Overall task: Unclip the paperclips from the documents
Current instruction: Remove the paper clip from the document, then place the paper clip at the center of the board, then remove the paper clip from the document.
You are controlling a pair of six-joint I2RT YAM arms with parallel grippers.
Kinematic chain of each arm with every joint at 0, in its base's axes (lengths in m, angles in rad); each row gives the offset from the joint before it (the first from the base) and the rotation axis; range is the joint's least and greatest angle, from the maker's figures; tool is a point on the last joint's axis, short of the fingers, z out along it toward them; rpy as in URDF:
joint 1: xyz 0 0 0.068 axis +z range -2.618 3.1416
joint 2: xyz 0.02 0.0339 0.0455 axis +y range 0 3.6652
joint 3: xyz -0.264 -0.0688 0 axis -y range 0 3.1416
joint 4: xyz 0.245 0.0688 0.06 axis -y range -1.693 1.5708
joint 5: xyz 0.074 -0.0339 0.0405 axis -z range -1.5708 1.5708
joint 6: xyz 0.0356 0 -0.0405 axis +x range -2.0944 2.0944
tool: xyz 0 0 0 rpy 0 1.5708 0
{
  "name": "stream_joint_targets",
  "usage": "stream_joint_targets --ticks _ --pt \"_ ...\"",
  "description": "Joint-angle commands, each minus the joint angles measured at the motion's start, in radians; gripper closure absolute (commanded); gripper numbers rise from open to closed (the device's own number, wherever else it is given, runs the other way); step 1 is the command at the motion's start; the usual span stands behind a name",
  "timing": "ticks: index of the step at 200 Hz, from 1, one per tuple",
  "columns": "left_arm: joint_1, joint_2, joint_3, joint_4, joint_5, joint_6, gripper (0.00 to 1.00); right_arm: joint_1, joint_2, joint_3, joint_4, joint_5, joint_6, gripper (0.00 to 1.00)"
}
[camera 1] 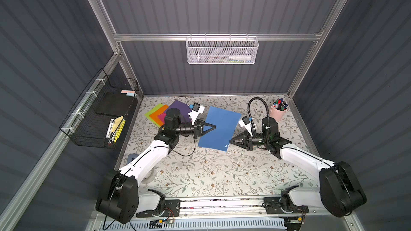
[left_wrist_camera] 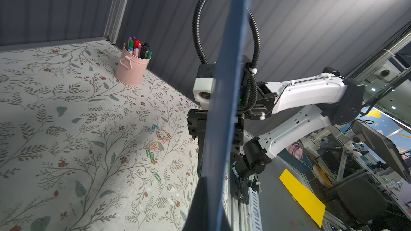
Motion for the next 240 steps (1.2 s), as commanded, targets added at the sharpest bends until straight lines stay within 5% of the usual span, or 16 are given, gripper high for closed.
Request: stream_joint_targets --ticks 1,38,72,108,190,240 --pt "0.013 -0.015 0.038 0.011 0.017 0.028 1.00 -0.009 0.012 0.010 -0.052 -0.010 -0.028 0.90" --pt "0.015 -0.006 0.045 0.013 0.016 0.027 1.00 -0.022 0.009 0.008 -0.113 0.050 -0.060 0.90" --pt "0.016 -0.003 0.045 0.026 0.023 0.019 1.00 -0.032 0.007 -0.017 -0.023 0.003 -0.012 0.61" --pt "0.016 0.003 0.038 0.056 0.036 -0.002 1.00 -0.003 -0.001 -0.012 0.037 -0.001 -0.001 0.52" --pt "0.016 0.006 0.029 0.084 0.058 -0.032 1.00 0.049 0.027 0.003 0.136 0.045 0.047 0.59" --pt "0.018 0.008 0.026 0.089 0.053 -0.036 1.00 0.049 0.033 0.019 0.134 0.016 0.048 0.84"
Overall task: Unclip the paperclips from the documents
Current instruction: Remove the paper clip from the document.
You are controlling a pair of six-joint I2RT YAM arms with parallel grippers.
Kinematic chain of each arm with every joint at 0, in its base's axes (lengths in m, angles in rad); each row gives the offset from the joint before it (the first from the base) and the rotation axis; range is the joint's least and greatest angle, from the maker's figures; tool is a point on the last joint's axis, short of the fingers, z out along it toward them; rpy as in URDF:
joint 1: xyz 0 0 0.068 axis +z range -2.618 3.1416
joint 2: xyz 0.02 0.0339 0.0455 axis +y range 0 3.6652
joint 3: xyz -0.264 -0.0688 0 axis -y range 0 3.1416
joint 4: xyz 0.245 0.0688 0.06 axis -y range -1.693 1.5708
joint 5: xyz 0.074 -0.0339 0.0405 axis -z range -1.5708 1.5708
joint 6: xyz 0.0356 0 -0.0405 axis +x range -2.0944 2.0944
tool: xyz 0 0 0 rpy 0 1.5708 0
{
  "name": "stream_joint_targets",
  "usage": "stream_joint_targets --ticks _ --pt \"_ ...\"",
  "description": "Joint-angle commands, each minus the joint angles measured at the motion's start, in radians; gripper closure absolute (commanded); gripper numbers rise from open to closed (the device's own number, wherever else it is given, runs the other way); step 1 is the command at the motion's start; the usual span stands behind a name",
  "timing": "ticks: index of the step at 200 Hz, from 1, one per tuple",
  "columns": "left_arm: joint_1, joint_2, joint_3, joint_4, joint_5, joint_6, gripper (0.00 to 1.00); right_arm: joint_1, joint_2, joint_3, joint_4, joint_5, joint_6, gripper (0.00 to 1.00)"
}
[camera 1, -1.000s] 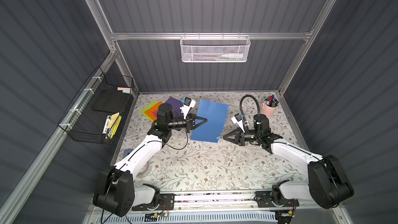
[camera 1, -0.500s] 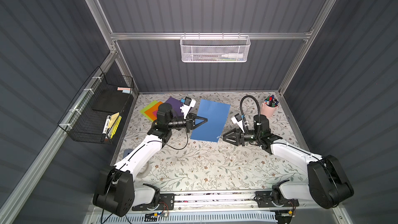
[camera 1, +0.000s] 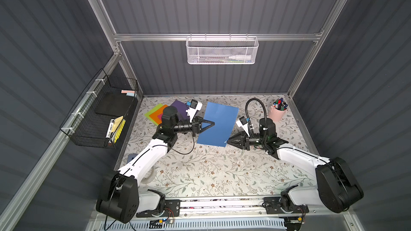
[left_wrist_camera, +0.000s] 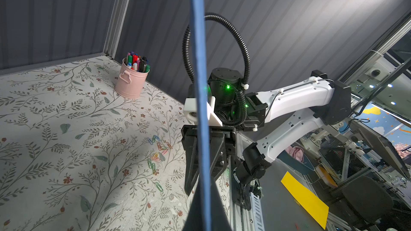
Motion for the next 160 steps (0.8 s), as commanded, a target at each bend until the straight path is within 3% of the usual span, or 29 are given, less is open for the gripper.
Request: stream_joint_targets --ticks 1,90,160 --pt "0.005 0.005 0.010 0.026 0.020 -0.009 1.00 0.002 -0.001 0.025 0.019 -0.022 -0.003 0.85" --pt "0.006 0.011 0.030 -0.051 0.014 0.044 1.00 -0.006 -0.057 0.009 -0.100 0.018 -0.087 0.98" --pt "0.008 0.014 0.046 -0.071 0.006 0.060 1.00 -0.013 -0.052 0.010 -0.144 0.027 -0.109 0.93"
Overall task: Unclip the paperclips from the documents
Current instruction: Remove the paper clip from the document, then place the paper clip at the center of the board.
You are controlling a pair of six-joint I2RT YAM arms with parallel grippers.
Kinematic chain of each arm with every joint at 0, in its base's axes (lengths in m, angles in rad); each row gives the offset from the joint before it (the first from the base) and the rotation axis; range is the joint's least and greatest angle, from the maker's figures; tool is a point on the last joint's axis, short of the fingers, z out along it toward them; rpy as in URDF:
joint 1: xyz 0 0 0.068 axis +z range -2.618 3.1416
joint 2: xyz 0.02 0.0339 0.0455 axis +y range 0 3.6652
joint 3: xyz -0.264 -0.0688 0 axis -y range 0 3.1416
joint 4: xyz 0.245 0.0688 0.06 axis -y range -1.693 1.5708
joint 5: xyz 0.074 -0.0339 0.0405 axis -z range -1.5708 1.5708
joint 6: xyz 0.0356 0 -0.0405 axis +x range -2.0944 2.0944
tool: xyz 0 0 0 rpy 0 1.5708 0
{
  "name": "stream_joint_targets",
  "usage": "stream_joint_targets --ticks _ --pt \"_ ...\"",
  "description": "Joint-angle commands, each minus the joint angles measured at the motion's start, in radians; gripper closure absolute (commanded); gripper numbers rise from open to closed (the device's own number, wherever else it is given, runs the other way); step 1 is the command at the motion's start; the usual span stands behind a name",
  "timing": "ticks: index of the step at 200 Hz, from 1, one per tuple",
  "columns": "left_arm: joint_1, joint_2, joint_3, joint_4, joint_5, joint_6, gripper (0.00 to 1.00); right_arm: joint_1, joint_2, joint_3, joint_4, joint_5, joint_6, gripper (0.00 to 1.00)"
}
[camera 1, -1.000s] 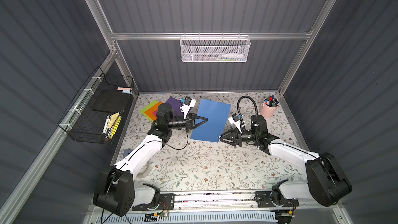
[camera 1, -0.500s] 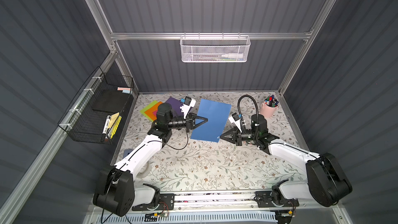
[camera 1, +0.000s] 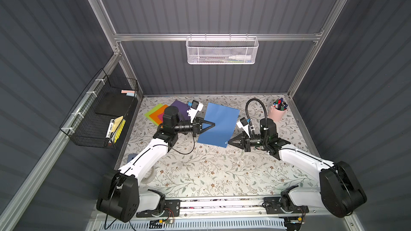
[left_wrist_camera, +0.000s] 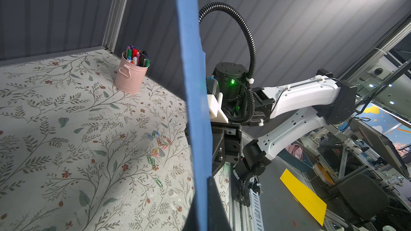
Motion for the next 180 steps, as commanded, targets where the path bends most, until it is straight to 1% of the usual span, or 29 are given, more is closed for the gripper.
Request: stream_joint_targets --ticks 1,56,78,91,103,111,123,130,150,156,168,174,180 --pt "0.008 0.005 0.038 -0.020 0.007 0.032 1.00 -0.010 -0.009 0.008 -0.032 0.004 -0.021 0.93" --pt "0.011 0.006 0.040 -0.034 0.003 0.040 1.00 -0.024 -0.022 0.007 -0.070 0.017 -0.042 0.93" --pt "0.014 0.011 0.049 -0.066 -0.040 0.058 1.00 -0.043 -0.019 0.002 -0.139 0.139 -0.054 0.94" --pt "0.016 0.021 0.061 -0.098 -0.114 0.066 1.00 -0.067 -0.009 -0.014 -0.157 0.224 -0.021 0.96" --pt "0.019 0.035 0.072 -0.138 -0.212 0.080 1.00 -0.090 0.005 -0.025 -0.182 0.300 0.017 0.96" --pt "0.026 0.044 0.069 -0.139 -0.238 0.086 1.00 -0.103 0.013 -0.027 -0.225 0.375 0.037 0.97" --pt "0.038 0.056 0.066 -0.132 -0.285 0.079 1.00 -0.121 0.030 -0.028 -0.280 0.438 0.059 0.97" --pt "0.046 0.065 0.062 -0.119 -0.293 0.071 1.00 -0.129 0.040 -0.026 -0.312 0.469 0.069 0.97" --pt "0.079 0.098 0.062 -0.097 -0.328 0.058 1.00 -0.138 0.074 -0.017 -0.387 0.499 0.086 0.96" --pt "0.089 0.108 0.066 -0.094 -0.340 0.057 1.00 -0.138 0.084 -0.011 -0.413 0.515 0.093 0.96" --pt "0.113 0.128 0.063 -0.076 -0.356 0.048 1.00 -0.138 0.106 0.004 -0.465 0.557 0.107 0.91" --pt "0.128 0.137 0.063 -0.068 -0.359 0.045 1.00 -0.138 0.113 0.007 -0.482 0.574 0.114 0.88" --pt "0.141 0.148 0.063 -0.058 -0.364 0.040 1.00 -0.138 0.118 0.008 -0.490 0.586 0.118 0.82"
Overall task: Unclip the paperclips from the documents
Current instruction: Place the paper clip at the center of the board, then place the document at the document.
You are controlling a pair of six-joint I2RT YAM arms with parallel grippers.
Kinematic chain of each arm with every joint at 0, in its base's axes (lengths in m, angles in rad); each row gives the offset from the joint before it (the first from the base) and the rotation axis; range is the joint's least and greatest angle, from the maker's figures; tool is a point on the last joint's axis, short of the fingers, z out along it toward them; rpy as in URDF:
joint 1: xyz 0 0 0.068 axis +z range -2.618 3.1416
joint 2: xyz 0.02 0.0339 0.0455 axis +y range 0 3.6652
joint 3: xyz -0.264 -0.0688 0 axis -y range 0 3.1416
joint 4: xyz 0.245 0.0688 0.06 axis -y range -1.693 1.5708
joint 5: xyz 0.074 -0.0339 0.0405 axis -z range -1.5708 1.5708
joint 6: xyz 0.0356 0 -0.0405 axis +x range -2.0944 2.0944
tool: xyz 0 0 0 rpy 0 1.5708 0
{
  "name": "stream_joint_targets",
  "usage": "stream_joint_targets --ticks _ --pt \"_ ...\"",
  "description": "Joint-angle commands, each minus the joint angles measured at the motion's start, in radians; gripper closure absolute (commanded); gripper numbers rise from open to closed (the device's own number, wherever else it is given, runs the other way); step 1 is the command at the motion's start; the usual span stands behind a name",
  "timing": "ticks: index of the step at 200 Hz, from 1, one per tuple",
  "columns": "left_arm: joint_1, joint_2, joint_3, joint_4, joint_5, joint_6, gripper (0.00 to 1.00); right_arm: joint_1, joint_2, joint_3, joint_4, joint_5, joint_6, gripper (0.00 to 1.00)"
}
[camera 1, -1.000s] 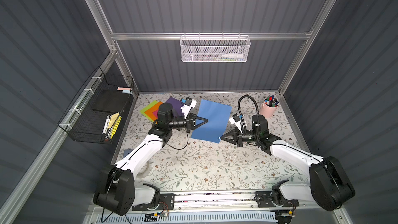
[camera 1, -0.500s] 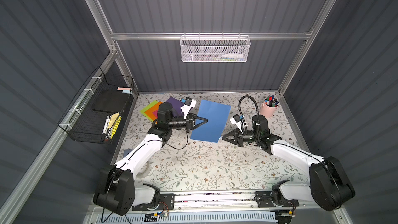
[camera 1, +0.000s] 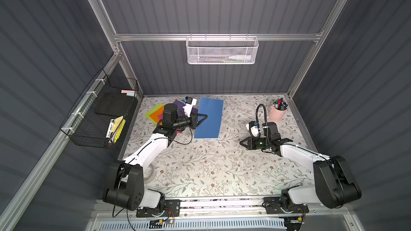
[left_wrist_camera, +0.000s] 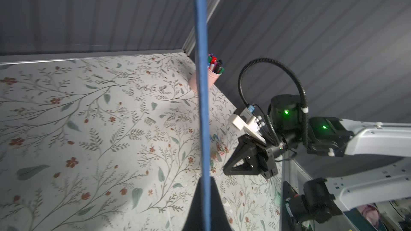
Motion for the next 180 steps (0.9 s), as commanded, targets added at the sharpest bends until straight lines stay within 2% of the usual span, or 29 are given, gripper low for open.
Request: stream_joint_targets --ticks 1,17,35,75,102,147,154,163,171,180 --pt "0.046 0.033 0.020 0.040 -0.059 -0.010 1.00 -0.001 0.023 0.021 -0.130 0.111 0.047 0.80" --pt "0.082 0.067 0.025 0.062 -0.067 -0.012 1.00 0.000 0.021 0.017 -0.136 0.149 0.063 0.68" --pt "0.133 0.121 0.033 0.092 -0.071 -0.022 1.00 0.002 0.016 0.026 -0.156 0.182 0.065 0.59" --pt "0.242 0.272 0.068 0.162 -0.102 -0.056 1.00 0.007 0.005 0.060 -0.202 0.208 0.043 0.56" --pt "0.293 0.397 0.123 0.153 -0.156 -0.059 1.00 0.023 -0.007 0.080 -0.212 0.175 0.021 0.53" --pt "0.359 0.510 0.181 0.091 -0.277 -0.090 1.00 0.174 0.054 0.164 -0.300 0.166 -0.011 0.52" --pt "0.361 0.508 0.184 0.080 -0.297 -0.090 0.88 0.198 0.065 0.167 -0.306 0.170 -0.008 0.51" --pt "0.361 0.499 0.188 0.063 -0.327 -0.087 0.63 0.228 0.077 0.172 -0.314 0.181 -0.001 0.51" --pt "0.361 0.485 0.190 0.045 -0.366 -0.082 0.44 0.246 0.089 0.172 -0.307 0.171 0.001 0.51" --pt "0.361 0.464 0.186 0.025 -0.419 -0.079 0.29 0.266 0.104 0.173 -0.294 0.153 0.008 0.51"
